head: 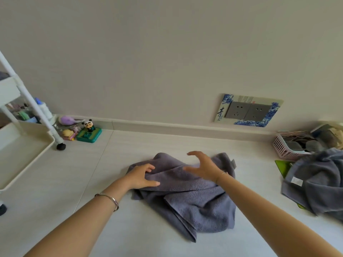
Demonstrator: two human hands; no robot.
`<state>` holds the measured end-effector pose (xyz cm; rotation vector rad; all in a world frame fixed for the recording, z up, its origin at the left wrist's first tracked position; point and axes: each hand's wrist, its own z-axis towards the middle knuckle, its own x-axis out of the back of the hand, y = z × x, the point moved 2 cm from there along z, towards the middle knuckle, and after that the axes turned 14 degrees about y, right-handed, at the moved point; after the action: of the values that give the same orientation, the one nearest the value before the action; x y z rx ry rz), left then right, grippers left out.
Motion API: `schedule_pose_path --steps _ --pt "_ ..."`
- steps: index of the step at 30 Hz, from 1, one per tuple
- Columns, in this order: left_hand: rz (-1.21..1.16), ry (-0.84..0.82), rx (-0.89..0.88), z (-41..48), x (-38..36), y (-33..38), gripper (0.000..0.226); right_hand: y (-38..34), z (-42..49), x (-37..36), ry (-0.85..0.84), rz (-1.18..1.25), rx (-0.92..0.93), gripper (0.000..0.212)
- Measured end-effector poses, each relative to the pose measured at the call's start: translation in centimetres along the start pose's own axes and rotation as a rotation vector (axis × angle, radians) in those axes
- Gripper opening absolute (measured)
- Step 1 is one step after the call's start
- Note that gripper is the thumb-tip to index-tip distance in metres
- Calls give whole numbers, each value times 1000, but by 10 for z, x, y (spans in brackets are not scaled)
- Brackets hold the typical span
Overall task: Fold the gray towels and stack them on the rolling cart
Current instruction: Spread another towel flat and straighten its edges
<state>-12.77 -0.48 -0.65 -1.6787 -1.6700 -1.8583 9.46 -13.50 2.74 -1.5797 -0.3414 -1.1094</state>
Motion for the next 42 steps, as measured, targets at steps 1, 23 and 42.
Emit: schedule_pose_path --steps 1,23,42 --pt "106 -9 -35 0 0 -4 75 -10 -1 -15 -79 -22 75 60" --pt "-337 142 -194 -33 30 33 12 -84 -23 29 -324 234 -33 44" --pt "-534 -155 -342 -115 210 210 34 -167 -66 263 -182 653 144 70"
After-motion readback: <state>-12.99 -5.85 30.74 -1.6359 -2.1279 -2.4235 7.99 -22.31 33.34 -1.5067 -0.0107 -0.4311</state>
